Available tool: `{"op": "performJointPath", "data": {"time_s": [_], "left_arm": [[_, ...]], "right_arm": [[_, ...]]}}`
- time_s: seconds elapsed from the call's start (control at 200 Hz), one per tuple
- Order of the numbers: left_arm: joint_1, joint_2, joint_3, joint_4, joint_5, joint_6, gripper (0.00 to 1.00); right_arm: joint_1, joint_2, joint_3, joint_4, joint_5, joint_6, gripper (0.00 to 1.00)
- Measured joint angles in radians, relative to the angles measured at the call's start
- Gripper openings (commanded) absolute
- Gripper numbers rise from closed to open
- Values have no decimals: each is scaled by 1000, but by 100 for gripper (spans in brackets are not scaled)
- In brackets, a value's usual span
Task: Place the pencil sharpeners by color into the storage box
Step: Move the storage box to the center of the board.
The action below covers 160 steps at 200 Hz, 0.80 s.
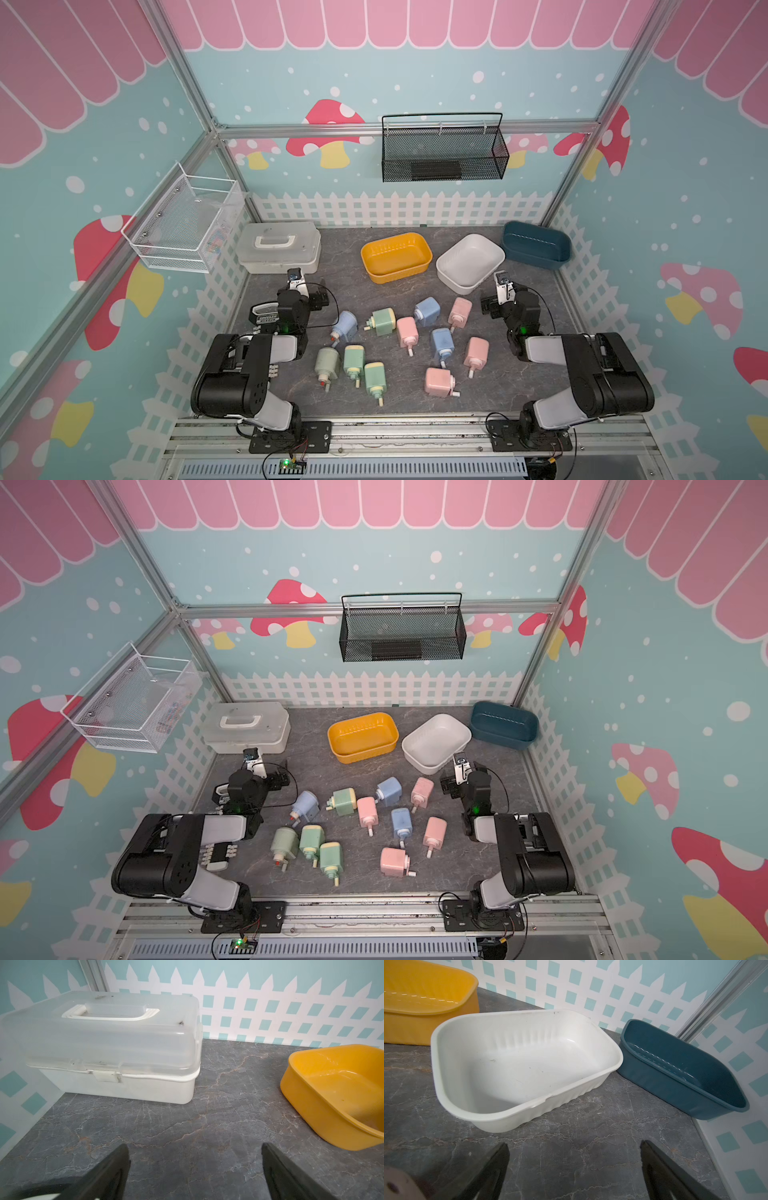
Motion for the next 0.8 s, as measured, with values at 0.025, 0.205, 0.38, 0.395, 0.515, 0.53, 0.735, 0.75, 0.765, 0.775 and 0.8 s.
{"op": "performJointPath", "data": {"time_s": [0.025,0.205,0.38,0.395,0.515,0.53,0.735,0.75,0.765,0.775,0.8], "left_arm": [[0,0,0,0,0,0,99],[0,0,0,0,0,0,99],[-1,0,0,0,-4,0,99],[-1,0,0,0,-4,0,99],[-1,0,0,0,-8,0,99],[-1,0,0,0,-8,0,99],[-2,0,0,0,-9,0,99],[-2,0,0,0,-10,0,99],[-2,0,0,0,-11,0,99],[-2,0,0,0,-11,0,99],[-2,0,0,0,-11,0,99]], "right_arm": [[0,0,0,0,0,0,99],[0,0,0,0,0,0,99],[0,0,0,0,0,0,99],[0,0,0,0,0,0,99],[0,0,0,0,0,0,99],[0,0,0,0,0,0,99],[0,0,0,0,0,0,99],[0,0,0,0,0,0,99],[0,0,0,0,0,0,99],[0,0,0,0,0,0,99],[0,0,0,0,0,0,99]]}}
